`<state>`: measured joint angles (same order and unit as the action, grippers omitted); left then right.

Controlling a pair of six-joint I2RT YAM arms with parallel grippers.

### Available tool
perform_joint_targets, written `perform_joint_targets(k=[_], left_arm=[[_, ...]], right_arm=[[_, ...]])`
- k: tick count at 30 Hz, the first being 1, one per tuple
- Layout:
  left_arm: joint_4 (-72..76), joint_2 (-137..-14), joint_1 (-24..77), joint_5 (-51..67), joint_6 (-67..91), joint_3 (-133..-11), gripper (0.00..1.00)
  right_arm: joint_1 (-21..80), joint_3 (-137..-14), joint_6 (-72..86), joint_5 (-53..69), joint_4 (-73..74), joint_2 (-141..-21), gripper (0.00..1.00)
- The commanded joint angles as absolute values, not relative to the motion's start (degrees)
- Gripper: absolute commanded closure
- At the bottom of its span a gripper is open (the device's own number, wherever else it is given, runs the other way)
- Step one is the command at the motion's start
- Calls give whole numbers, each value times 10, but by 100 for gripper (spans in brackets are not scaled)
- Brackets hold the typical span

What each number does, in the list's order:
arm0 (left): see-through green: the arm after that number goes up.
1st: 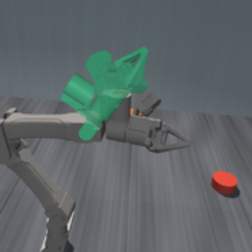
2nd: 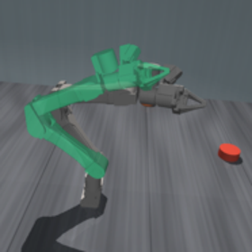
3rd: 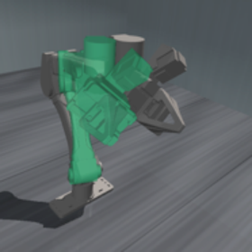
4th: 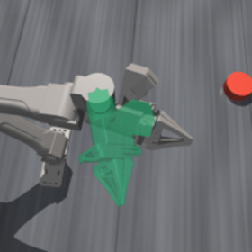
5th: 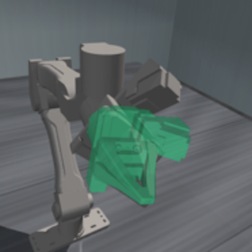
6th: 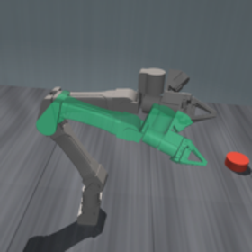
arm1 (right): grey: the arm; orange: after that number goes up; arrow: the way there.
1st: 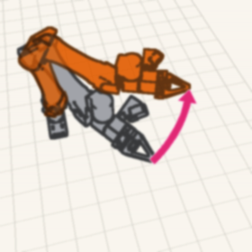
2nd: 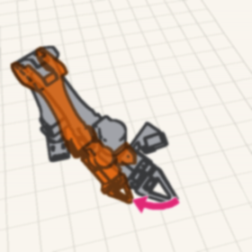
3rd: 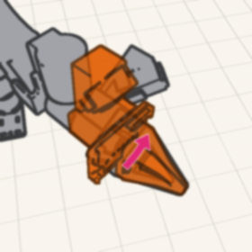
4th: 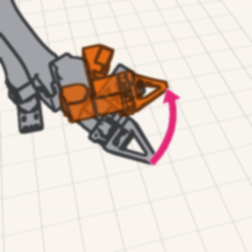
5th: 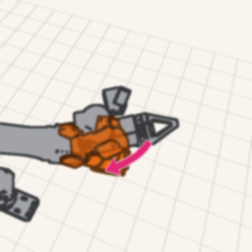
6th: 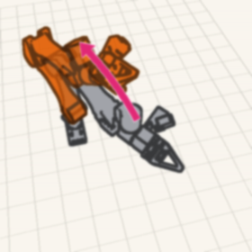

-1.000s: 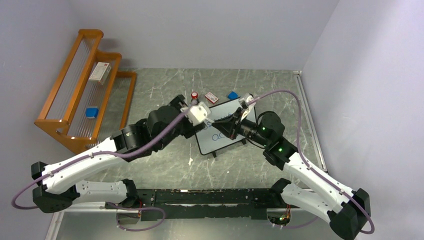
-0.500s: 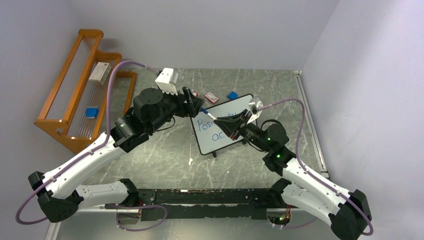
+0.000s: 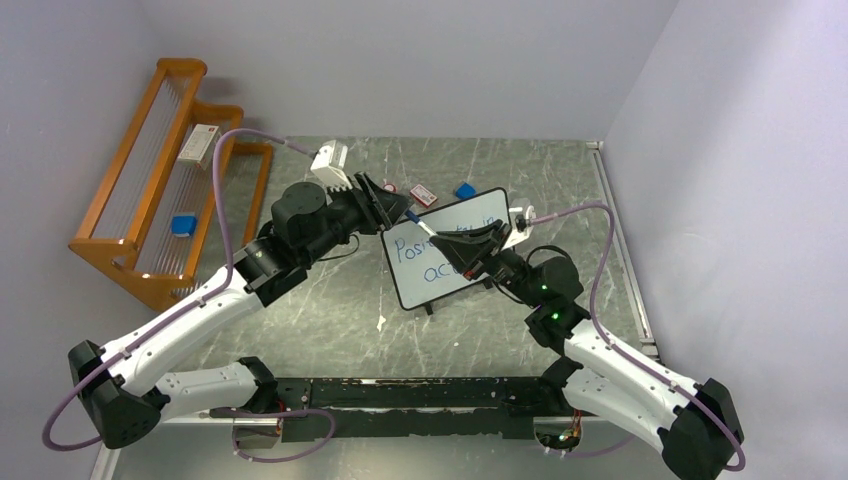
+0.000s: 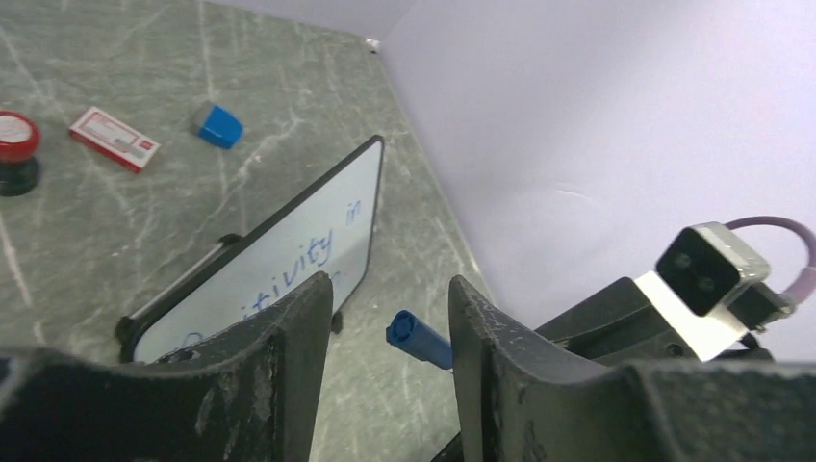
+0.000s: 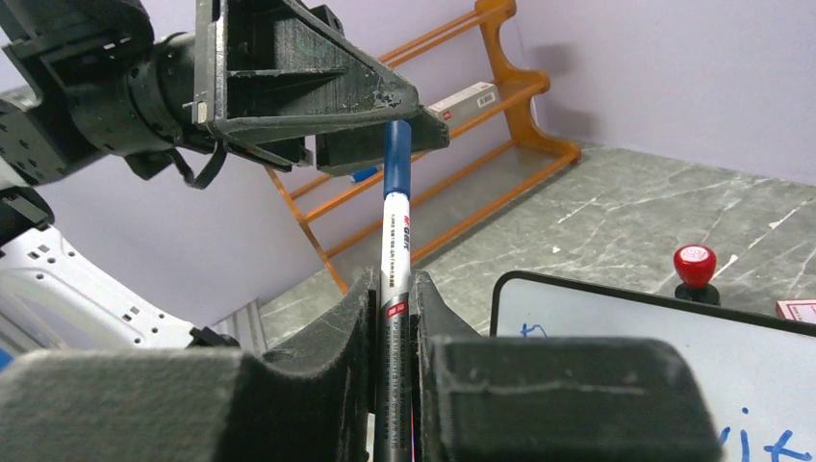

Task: Write a sentence on the whiteboard
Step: Close the whiteboard marker at the center of the board.

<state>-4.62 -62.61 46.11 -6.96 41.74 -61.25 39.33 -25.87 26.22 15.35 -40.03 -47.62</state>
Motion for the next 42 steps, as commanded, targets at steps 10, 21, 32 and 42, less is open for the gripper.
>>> perform_joint_targets(k=[10,21,32,42], left_arm=[[81,-641,453,28,502,-569,91],[171,-642,454,98,557,-524,95],[251,-639,476,118,597,-474,95],[348,-644,498,141,580,-431,95]], right_arm=[[391,-249,282,135,-475,-480,100],[391,-249,317,98,-543,-504,100],[391,-275,351,44,-629,-539,100],[391,-325,394,72,-587,-573,100]])
